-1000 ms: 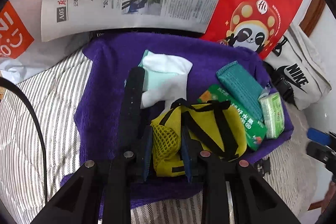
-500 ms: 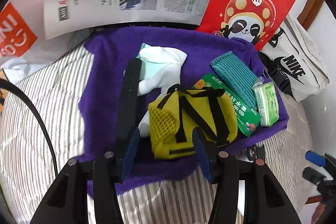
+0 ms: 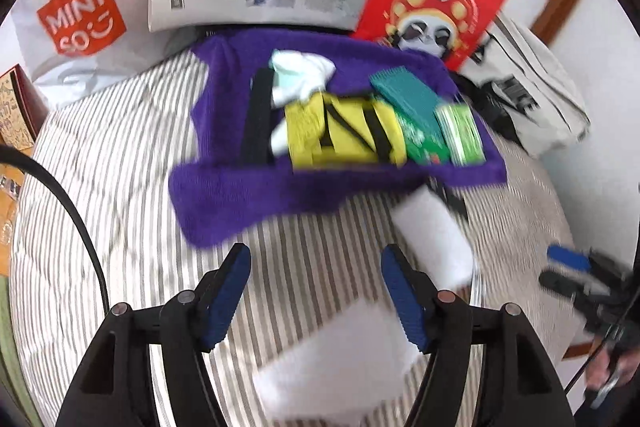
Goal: Organize soft objects
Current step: 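Grasp the white tissue sheet on the mattress with the left tool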
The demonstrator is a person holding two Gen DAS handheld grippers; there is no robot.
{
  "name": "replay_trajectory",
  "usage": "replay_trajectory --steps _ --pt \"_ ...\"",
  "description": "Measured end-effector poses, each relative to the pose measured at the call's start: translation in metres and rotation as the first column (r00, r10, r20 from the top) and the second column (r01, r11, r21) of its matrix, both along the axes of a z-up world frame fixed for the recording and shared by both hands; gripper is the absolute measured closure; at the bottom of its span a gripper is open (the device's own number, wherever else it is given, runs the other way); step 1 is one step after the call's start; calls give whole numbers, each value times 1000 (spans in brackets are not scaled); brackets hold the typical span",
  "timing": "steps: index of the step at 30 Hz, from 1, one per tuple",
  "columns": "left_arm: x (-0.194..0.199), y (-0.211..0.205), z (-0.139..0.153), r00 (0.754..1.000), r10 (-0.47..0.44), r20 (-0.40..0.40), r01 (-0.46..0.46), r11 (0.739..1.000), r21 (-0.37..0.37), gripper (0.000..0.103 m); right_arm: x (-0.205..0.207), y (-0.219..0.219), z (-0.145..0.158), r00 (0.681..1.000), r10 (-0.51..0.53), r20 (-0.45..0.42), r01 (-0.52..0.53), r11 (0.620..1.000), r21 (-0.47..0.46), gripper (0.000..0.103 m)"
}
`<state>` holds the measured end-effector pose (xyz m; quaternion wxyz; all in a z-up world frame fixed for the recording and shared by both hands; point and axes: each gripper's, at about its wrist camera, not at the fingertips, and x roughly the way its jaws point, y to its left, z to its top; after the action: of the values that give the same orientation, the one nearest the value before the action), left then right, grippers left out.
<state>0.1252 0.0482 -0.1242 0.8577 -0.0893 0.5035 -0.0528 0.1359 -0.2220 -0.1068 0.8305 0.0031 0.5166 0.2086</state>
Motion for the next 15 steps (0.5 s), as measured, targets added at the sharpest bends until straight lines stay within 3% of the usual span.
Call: replay_trajectory --steps 4,8,11,15 --pt "-16 -4 -19 998 -44 -35 44 999 -6 37 -14 1 3 1000 14 6 -15 1000 5 43" --pt "-29 -5 -40 992 -99 -83 92 993 -76 37 -27 1 4 999 35 5 -35 999 -8 43" --pt "-42 -12 -41 988 -142 -61 136 987 -84 32 -38 0 5 999 51 12 -51 999 -17 40" --pt "-53 -33 -42 981 -190 -43 191 981 23 26 -47 -4 2 999 47 4 -47 998 -28 39"
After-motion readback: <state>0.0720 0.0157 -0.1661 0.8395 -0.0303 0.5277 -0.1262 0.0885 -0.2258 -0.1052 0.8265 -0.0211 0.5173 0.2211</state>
